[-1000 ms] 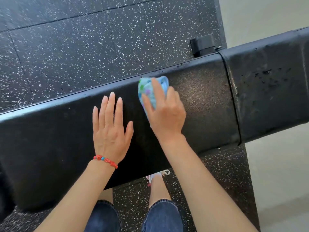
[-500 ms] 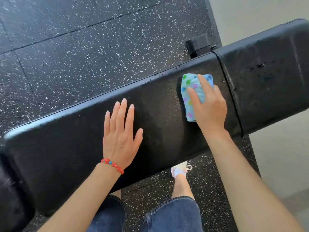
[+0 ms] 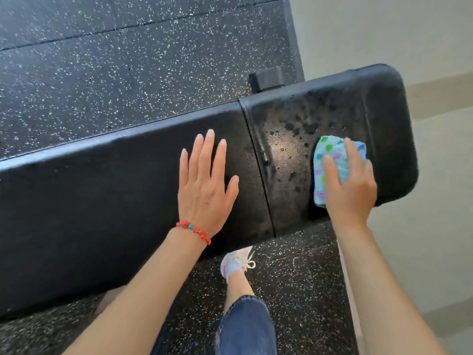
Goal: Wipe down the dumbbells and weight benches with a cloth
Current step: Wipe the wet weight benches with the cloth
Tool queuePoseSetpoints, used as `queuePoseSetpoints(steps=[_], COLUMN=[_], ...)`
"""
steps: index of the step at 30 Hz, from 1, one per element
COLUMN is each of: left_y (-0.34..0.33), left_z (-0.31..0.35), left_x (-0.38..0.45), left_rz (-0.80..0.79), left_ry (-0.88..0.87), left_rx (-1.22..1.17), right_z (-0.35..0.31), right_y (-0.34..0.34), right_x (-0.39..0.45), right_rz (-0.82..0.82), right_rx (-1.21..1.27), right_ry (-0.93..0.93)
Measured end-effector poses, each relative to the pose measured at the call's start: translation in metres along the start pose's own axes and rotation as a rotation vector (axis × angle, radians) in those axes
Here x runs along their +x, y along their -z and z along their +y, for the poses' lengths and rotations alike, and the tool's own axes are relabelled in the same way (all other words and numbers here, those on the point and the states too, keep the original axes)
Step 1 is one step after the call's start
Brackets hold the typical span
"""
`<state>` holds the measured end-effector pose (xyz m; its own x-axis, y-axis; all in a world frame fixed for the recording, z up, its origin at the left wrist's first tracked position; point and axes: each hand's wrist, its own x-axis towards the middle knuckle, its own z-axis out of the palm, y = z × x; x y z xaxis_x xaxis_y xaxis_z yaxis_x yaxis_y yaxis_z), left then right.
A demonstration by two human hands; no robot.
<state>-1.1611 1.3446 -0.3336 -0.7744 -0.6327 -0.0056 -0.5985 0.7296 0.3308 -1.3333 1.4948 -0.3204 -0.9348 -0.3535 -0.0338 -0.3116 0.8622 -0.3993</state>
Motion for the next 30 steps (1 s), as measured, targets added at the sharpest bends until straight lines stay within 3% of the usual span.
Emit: queuePoseSetpoints(steps=[5,10,14,17,20,22,27,30], left_y=[-0.022,-0.025,-0.025,-0.025,-0.026,-0.026,-0.026,-0.027], left_z=[0.014,0.011,0.009,0.009,0.009,0.01,0.01,0.009], left_x=[0.013,0.012,0.013,0.013,0.012,0.012,0.013,0.013], left_rz=[-0.033,-0.003,0.013,0.026,0.033,0.032,0.028,0.024], left_ry=[0.066,0.05,0.044,0.045,0.044,0.044,0.041,0.044], left_rx=[0.122,0.141,0.137,0.131,0.137,0.133,0.143,0.135], right_z=[-0.005,-0.044,-0.035,-0.013,-0.016,-0.033,-0.065,-0.046], right_y=[-0.013,-0.041,-0.037,-0.026,-0.023,-0.03,-0.044,-0.039], right_x=[0.001,-0.001,0.019,0.055,0.072,0.059,0.025,0.061], right_rz=[0.079,0.067,0.065,0.172,0.173,0.174,0.019,0.122], right_rx=[-0.077,-0.093,-0.136,-0.185,-0.16,-0.14,-0.141,-0.237], right_ry=[0.101,0.478,0.659,0.512,0.267,0.211,0.566,0.574])
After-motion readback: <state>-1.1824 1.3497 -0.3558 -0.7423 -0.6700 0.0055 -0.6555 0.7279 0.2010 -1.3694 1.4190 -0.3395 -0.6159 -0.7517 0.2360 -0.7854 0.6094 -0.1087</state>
